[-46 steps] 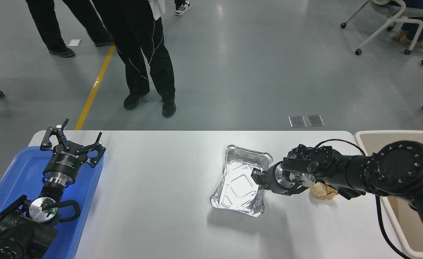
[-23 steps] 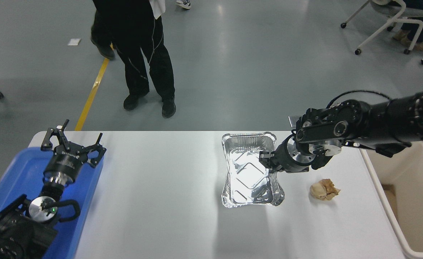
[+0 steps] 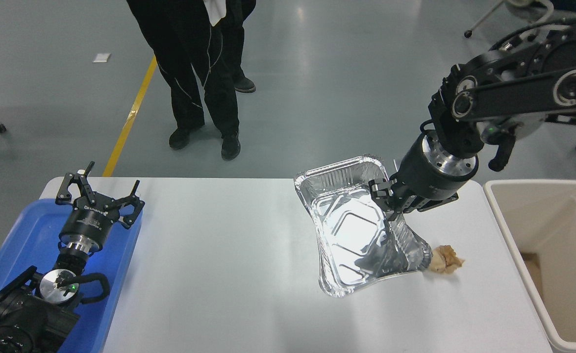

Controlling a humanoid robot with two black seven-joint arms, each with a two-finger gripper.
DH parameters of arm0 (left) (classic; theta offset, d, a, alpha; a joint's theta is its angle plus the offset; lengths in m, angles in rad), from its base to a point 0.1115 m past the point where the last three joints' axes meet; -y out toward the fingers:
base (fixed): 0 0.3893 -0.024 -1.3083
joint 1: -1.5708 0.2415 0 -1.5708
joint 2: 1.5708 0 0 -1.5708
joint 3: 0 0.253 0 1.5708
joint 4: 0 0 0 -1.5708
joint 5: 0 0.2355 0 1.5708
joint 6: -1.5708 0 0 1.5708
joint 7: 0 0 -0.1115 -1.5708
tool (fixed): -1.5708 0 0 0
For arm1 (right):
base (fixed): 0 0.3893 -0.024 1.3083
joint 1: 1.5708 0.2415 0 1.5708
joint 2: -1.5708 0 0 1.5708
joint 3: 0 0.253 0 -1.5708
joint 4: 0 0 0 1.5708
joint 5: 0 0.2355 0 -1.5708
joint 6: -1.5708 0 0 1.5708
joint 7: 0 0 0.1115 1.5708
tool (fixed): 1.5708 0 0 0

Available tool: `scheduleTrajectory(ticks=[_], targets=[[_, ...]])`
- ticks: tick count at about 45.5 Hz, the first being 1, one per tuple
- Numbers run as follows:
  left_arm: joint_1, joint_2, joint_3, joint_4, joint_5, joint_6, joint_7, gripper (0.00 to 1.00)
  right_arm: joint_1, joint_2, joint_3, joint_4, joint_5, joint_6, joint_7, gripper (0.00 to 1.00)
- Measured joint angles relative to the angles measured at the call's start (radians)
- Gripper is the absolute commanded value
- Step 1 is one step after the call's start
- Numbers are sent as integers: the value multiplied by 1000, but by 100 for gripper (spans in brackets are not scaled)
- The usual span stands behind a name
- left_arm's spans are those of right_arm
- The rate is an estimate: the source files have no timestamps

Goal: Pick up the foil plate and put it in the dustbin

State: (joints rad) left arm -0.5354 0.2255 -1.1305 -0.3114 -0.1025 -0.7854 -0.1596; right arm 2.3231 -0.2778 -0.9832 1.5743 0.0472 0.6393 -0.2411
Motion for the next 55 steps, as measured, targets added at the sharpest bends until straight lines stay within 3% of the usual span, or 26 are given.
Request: scheduleTrajectory(ticks=[13,36,55], targets=[[0,0,0,1,0,0,0,99,121,-38,-9,27,4,99,0,0],[2,0,-1,2,-1,0,-2,99,147,-104,-176,-17,64,111,0,0],[4,0,-3,2,-2,0,-3,99,3,-430,-375,-195,64,50,-1,0]])
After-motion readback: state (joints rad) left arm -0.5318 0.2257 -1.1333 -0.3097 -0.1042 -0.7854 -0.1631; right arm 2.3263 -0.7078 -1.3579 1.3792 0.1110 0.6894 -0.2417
